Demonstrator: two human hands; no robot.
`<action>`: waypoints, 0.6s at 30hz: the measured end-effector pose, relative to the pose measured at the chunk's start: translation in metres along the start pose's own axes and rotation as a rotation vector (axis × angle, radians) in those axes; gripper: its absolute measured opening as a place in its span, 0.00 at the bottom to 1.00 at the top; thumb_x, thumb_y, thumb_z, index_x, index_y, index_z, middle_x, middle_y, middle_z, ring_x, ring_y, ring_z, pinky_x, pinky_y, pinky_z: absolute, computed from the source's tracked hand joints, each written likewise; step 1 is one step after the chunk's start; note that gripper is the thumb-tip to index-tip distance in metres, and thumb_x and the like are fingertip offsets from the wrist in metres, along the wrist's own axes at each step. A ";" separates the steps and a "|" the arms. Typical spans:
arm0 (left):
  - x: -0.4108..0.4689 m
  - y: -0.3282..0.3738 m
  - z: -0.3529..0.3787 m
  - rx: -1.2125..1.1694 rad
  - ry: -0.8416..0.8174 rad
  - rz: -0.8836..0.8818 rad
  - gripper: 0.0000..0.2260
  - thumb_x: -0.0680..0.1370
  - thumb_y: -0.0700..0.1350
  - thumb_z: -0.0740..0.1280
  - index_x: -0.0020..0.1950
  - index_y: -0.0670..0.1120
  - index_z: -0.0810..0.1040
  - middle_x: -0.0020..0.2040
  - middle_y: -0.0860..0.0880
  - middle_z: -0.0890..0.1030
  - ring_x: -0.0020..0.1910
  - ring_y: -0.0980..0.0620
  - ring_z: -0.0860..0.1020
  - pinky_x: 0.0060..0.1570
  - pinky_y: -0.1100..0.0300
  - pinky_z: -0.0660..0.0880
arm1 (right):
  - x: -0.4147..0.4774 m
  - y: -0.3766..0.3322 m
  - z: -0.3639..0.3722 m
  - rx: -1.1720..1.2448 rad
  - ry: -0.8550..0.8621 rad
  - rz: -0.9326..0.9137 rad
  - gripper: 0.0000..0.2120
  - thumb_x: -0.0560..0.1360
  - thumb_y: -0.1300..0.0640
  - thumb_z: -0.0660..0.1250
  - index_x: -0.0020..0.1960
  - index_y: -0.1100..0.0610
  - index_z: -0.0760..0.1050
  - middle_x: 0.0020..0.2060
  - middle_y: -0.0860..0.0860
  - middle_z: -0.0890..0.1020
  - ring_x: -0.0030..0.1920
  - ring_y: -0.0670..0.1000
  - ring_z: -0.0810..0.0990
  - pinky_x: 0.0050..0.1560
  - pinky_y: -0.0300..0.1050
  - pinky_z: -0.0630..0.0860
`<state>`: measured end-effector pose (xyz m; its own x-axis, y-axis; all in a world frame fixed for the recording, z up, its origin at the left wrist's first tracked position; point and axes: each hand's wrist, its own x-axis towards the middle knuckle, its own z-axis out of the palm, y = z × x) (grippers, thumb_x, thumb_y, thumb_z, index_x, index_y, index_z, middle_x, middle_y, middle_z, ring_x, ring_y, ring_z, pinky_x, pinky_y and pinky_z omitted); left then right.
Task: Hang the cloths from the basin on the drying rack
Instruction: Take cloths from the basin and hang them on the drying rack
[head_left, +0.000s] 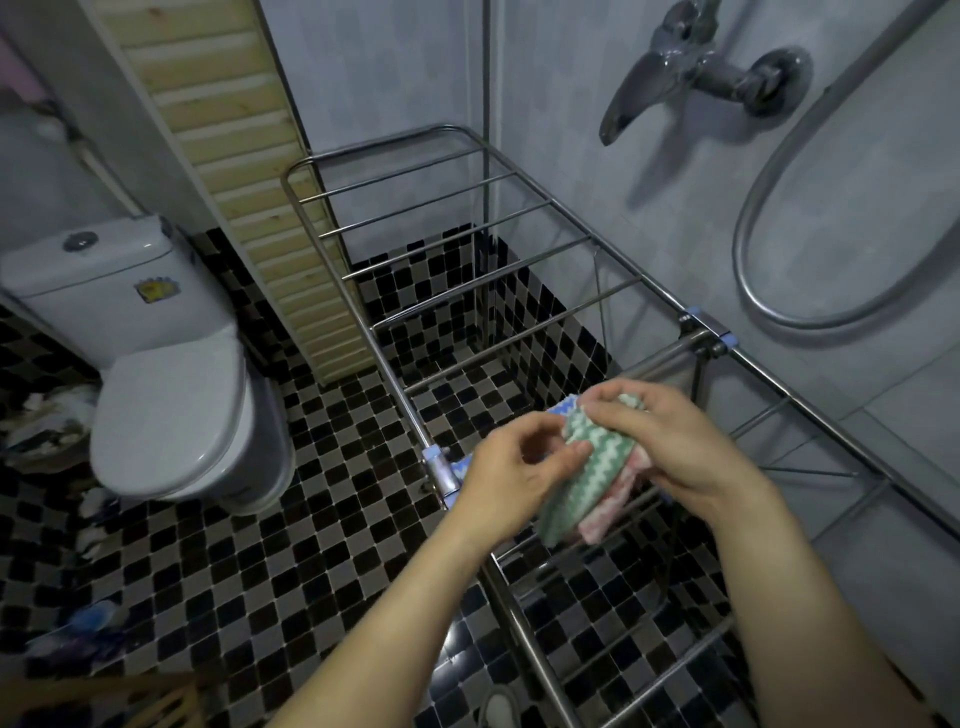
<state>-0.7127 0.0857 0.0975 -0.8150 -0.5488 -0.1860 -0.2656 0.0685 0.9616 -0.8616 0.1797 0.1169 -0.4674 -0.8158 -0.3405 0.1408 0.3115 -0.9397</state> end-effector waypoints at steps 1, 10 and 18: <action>-0.002 0.003 0.002 -0.047 0.024 -0.016 0.07 0.76 0.47 0.70 0.52 0.48 0.81 0.45 0.50 0.83 0.45 0.56 0.81 0.47 0.59 0.80 | -0.005 0.000 0.002 0.045 -0.025 0.005 0.03 0.74 0.59 0.69 0.46 0.57 0.81 0.43 0.58 0.83 0.42 0.56 0.83 0.45 0.49 0.79; -0.024 0.016 -0.013 -0.461 0.110 -0.087 0.04 0.76 0.41 0.69 0.46 0.46 0.84 0.46 0.46 0.85 0.43 0.49 0.83 0.44 0.56 0.79 | -0.033 -0.002 0.003 -0.062 0.027 -0.063 0.12 0.67 0.62 0.74 0.51 0.58 0.81 0.43 0.54 0.86 0.43 0.51 0.85 0.45 0.42 0.80; -0.036 0.030 -0.013 -0.560 0.111 -0.051 0.06 0.80 0.41 0.63 0.44 0.44 0.77 0.42 0.47 0.81 0.41 0.47 0.80 0.42 0.51 0.78 | -0.061 -0.016 0.013 -0.532 0.110 -0.265 0.15 0.70 0.61 0.74 0.49 0.42 0.80 0.43 0.41 0.84 0.43 0.38 0.82 0.43 0.37 0.79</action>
<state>-0.6842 0.0966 0.1363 -0.7410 -0.6264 -0.2419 0.0350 -0.3958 0.9177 -0.8238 0.2186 0.1521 -0.5182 -0.8528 -0.0646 -0.4355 0.3281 -0.8382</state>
